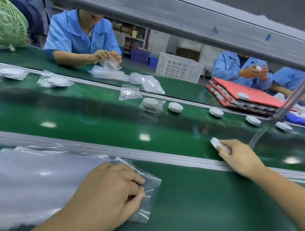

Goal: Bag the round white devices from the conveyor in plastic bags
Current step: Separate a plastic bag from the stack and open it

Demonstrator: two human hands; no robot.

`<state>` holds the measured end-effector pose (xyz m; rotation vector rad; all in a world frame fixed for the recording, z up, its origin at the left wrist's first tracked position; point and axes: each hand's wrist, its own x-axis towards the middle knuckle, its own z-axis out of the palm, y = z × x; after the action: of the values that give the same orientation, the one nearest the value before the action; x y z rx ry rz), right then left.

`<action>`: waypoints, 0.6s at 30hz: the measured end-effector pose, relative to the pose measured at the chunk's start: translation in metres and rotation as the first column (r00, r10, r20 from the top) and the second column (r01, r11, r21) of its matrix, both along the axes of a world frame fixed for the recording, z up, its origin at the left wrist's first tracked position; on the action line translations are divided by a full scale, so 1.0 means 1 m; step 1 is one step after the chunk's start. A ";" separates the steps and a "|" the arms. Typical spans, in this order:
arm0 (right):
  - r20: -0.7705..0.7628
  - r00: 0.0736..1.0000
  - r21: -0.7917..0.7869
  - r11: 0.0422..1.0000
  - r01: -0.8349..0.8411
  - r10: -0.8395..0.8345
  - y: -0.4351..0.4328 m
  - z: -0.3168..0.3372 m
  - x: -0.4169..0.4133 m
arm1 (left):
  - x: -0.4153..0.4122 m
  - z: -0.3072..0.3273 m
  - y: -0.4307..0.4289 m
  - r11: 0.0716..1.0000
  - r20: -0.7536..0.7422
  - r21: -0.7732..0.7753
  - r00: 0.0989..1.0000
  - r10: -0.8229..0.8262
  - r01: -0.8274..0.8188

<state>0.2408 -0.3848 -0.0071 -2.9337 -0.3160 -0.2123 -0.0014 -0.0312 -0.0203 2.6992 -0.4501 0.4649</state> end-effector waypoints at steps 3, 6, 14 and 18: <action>-0.025 0.998 -0.173 0.983 -0.053 0.050 0.009 -0.003 -0.002 | -0.001 -0.003 0.001 0.998 0.049 -0.047 0.997 0.055 -0.053; -0.025 0.999 -0.235 0.971 -0.050 0.046 0.026 0.009 -0.003 | -0.002 -0.002 0.003 0.987 0.075 -0.101 0.988 0.137 -0.129; 0.147 0.687 0.033 0.691 -0.722 0.711 0.111 0.007 -0.121 | -0.002 0.002 0.005 0.927 0.107 -0.154 0.927 0.359 -0.341; 0.345 0.524 0.092 0.528 -0.845 0.779 0.137 -0.009 -0.151 | -0.004 0.002 0.003 0.957 0.081 -0.242 0.979 0.186 -0.161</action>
<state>0.0898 -0.2480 -0.0156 -2.1620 -1.5444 -0.4478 -0.0053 -0.0281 -0.0180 2.5027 -0.1710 0.6653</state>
